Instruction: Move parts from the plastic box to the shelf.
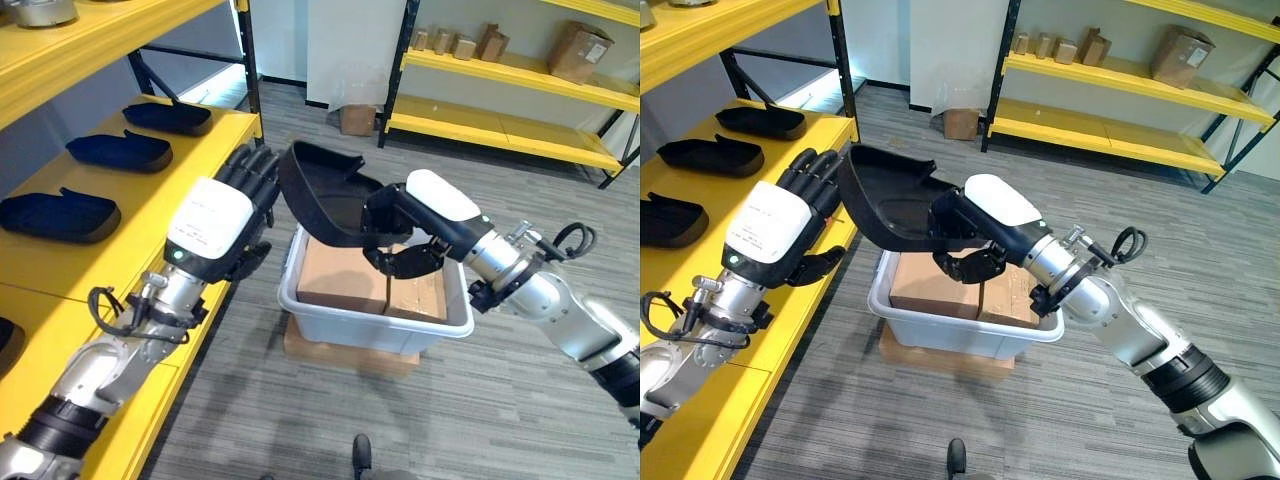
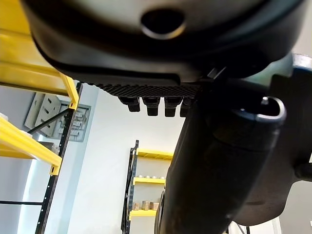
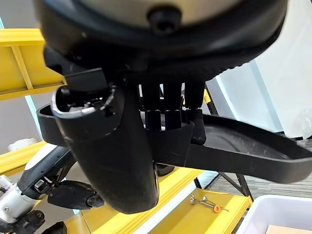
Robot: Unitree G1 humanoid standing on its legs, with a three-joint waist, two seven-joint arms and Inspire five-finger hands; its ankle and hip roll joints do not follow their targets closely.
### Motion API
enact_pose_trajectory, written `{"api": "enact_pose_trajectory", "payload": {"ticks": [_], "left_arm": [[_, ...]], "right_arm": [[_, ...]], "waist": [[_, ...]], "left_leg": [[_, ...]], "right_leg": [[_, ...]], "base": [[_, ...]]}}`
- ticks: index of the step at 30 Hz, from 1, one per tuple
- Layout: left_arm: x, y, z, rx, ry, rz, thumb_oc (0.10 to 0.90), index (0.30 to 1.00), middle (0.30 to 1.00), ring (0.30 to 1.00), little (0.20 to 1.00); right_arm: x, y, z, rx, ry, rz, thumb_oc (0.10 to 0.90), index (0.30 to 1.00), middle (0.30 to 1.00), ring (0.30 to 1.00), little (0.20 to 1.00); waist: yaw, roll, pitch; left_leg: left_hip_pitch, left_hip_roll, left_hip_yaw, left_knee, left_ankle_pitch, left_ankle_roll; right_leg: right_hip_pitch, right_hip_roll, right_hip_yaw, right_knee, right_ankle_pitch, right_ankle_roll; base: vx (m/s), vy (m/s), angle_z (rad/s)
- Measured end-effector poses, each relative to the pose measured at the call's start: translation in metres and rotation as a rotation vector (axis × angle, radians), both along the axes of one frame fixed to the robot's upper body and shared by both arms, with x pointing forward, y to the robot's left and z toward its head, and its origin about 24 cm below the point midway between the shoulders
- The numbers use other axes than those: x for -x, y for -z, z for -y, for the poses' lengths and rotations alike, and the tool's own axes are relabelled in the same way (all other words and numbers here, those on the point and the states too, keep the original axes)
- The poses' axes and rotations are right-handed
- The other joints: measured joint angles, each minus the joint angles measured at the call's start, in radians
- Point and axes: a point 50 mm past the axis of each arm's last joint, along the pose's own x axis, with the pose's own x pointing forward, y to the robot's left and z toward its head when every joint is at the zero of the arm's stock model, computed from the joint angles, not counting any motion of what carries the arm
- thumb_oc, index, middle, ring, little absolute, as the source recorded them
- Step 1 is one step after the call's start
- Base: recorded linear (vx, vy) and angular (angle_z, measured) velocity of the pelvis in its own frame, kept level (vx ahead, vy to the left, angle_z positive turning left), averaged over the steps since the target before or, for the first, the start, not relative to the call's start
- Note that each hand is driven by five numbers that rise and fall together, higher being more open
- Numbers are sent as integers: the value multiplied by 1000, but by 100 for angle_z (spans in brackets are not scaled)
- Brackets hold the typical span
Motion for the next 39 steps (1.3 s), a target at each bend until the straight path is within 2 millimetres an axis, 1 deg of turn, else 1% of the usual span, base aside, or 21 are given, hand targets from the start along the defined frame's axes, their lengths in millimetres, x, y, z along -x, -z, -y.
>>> {"api": "enact_pose_trajectory", "payload": {"ticks": [3, 7, 14, 17, 20, 23, 27, 34, 39], "left_arm": [[1, 1, 6, 41, 14, 20, 900, 1000, 1000, 1000, 1000], [3, -5, 12, 56, 36, 53, 900, 1000, 1000, 1000, 1000], [4, -4, 15, 95, 37, 61, 900, 1000, 1000, 1000, 1000], [5, -1, 12, 100, 24, 53, 900, 1000, 1000, 1000, 1000], [6, 2, 5, 102, -7, 40, 900, 1000, 1000, 1000, 1000], [10, 9, -5, 104, -51, 15, 900, 1000, 1000, 1000, 1000], [13, 12, -11, 112, -72, 16, 900, 1000, 1000, 1000, 1000], [13, 9, -14, 169, -103, 62, 900, 1000, 1000, 1000, 1000], [13, 8, -15, 170, -103, 66, 900, 1000, 1000, 1000, 1000]], "right_arm": [[0, 1, -2, -11, -3, -4, 400, 300, 300, 300, 300], [-2, 3, -4, -31, 1, -14, 400, 300, 300, 300, 300], [-4, 4, -5, -51, 8, -15, 400, 300, 300, 300, 300], [-4, 4, -5, -53, 10, -12, 400, 300, 300, 300, 300], [-4, 4, -4, -53, 11, -13, 400, 300, 300, 300, 300], [-3, 8, 9, -84, 65, -21, 400, 300, 300, 300, 300], [-7, 17, 23, -92, 138, -55, 400, 300, 300, 300, 300], [-7, 18, 24, -96, 143, -60, 400, 300, 300, 300, 300], [-7, 19, 22, -103, 139, -62, 400, 300, 300, 300, 300]], "waist": [[1, 0, 0], [1, 0, 0], [1, 3, -2], [1, 4, -2], [0, 5, -3], [4, 9, -6], [3, 13, -8], [1, 24, -14], [1, 26, -15]], "left_leg": [[2, 0, 0, -2, 0, 0], [9, 1, 1, -7, 1, -1], [13, 1, 2, -10, 1, -1], [13, 1, 2, -10, 1, -1], [13, 1, 2, -10, 1, -1], [13, 1, 1, -11, 1, -1], [14, 2, 1, -11, 1, 0], [14, 2, 1, -11, 0, 0], [13, 4, 1, -11, 0, 0]], "right_leg": [[2, 0, 0, 0, 0, 0], [5, 1, 1, 0, 0, 0], [7, 1, 1, 0, -1, 1], [7, 2, 1, 0, -1, 1], [8, 1, 1, 0, -1, 1], [9, 0, 1, 0, -2, 1], [9, 1, 1, 0, -3, 2], [9, 1, 1, -1, -8, 3], [9, 2, 1, -1, -10, 3]], "base": [[0, 0, 0], [0, 0, 0], [0, 0, 0], [0, 0, 0], [0, 0, 0], [0, 0, 0], [0, 0, 0], [0, 0, 0], [0, 0, 0]]}}
